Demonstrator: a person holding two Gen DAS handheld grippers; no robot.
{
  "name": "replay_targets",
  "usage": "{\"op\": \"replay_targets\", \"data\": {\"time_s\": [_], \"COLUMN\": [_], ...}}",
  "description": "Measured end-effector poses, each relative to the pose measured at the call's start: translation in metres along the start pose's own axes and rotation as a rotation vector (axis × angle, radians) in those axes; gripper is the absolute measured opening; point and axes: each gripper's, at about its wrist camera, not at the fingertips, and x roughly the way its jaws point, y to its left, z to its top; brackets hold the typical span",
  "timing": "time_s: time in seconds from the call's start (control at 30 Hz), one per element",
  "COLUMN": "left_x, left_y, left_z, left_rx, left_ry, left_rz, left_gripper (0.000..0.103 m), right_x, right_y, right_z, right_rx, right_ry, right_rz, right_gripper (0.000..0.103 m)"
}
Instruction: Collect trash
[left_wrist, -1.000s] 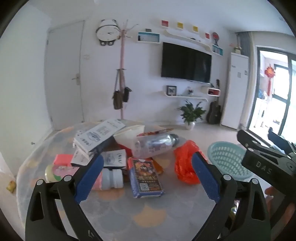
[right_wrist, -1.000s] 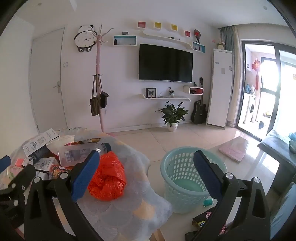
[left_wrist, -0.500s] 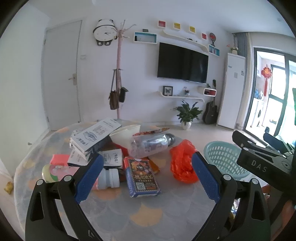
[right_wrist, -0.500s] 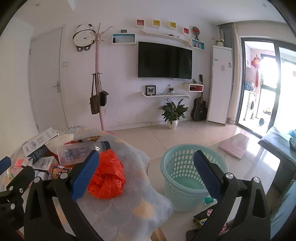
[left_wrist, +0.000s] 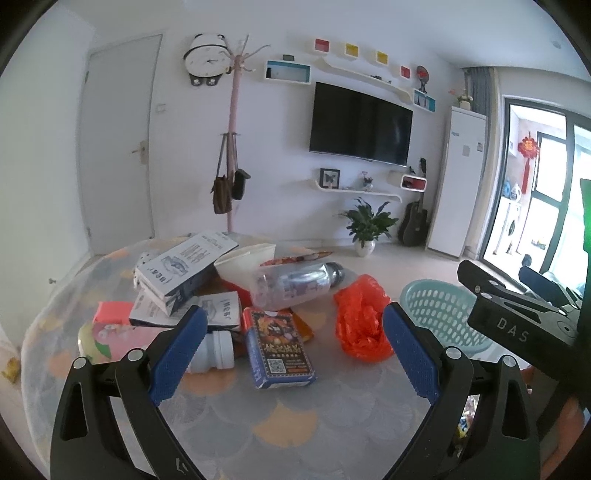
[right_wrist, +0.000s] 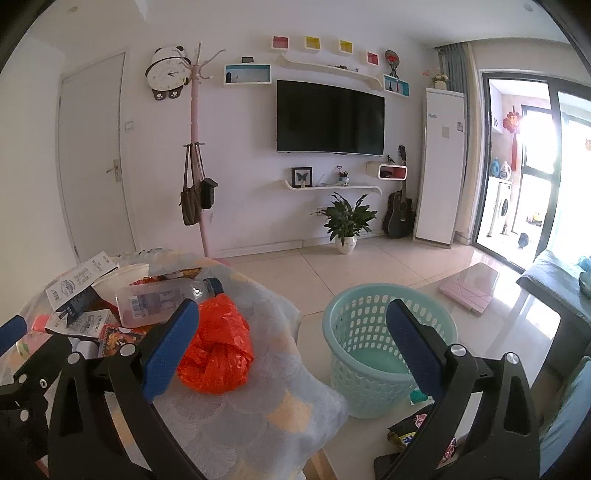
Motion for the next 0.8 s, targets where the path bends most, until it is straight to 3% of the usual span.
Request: {"op": "replay_targets", "data": {"time_s": [0.8], "left_x": [-0.009], "left_y": [0.011], "left_z": [0.001], "left_rx": [-0.03], "left_ry": [-0.023], "left_rz": [0.001], "left_gripper": [0.091], "right_x": [-0.006], "right_y": [0.005], "right_z": [-0.002], "right_rx": [-0.003], "right_ry": [0.003], "right_rz": [0.019], "right_gripper": [0.096]}}
